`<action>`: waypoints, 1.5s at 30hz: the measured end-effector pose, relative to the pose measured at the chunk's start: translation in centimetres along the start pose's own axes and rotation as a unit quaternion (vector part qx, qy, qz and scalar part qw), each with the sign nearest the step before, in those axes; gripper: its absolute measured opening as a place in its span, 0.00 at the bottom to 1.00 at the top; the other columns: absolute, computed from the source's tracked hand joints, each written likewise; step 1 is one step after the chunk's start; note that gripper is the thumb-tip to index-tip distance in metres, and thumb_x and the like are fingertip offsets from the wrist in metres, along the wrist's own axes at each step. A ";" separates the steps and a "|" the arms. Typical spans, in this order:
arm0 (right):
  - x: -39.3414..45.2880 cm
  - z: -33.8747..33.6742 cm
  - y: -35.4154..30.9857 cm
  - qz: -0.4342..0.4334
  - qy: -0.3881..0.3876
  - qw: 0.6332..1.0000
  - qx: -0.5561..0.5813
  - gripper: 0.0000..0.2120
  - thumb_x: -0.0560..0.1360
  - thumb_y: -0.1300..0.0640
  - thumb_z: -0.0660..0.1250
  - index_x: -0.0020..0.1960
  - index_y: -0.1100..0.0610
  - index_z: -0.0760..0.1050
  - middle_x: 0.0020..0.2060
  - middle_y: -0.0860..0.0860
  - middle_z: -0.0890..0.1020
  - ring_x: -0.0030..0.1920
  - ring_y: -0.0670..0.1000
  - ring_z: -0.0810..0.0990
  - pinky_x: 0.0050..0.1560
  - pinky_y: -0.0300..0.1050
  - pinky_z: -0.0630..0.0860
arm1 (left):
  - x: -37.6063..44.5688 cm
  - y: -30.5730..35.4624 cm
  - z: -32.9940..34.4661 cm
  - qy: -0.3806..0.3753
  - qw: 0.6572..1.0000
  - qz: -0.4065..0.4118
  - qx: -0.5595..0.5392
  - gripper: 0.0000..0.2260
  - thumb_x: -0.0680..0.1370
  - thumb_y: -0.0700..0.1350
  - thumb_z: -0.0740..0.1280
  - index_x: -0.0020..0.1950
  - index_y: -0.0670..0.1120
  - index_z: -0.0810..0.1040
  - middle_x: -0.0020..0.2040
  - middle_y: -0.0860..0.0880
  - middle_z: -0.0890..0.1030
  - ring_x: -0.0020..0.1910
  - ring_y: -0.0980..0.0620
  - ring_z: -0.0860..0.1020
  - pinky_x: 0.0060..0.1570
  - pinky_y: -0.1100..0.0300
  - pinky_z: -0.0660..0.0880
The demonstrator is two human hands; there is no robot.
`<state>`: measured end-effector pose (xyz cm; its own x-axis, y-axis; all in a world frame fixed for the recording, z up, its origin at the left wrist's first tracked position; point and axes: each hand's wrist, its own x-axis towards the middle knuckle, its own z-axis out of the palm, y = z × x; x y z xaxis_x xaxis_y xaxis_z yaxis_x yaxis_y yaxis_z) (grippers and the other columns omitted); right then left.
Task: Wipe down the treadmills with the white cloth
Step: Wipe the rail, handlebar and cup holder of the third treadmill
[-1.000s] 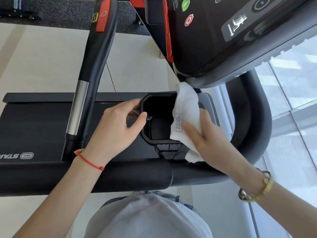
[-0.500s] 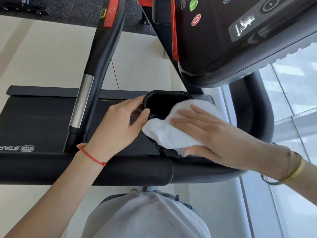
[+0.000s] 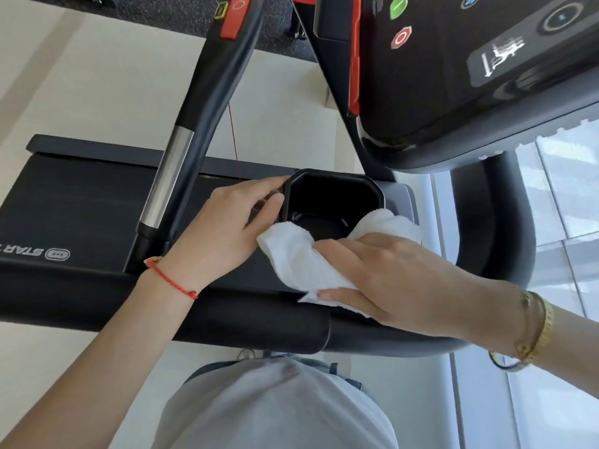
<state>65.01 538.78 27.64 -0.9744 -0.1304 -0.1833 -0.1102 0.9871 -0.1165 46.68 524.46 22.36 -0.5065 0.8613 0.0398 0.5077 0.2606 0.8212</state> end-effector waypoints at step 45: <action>5.7 -1.9 4.9 -0.091 -0.223 0.964 -0.114 0.33 0.77 0.43 0.33 0.62 0.47 0.74 0.50 0.45 0.83 0.57 0.50 0.74 0.67 0.45 0.63 | -0.8 1.3 1.1 0.042 0.998 -0.051 0.008 0.25 0.81 0.59 0.56 0.76 0.51 0.70 0.66 0.56 0.78 0.59 0.62 0.76 0.58 0.63 0.75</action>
<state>58.56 543.03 27.84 -0.7591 -0.2813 -0.5870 -0.3617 0.9321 0.0210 48.51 524.56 22.76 -0.6126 0.7904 0.0055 0.4614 0.3520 0.8144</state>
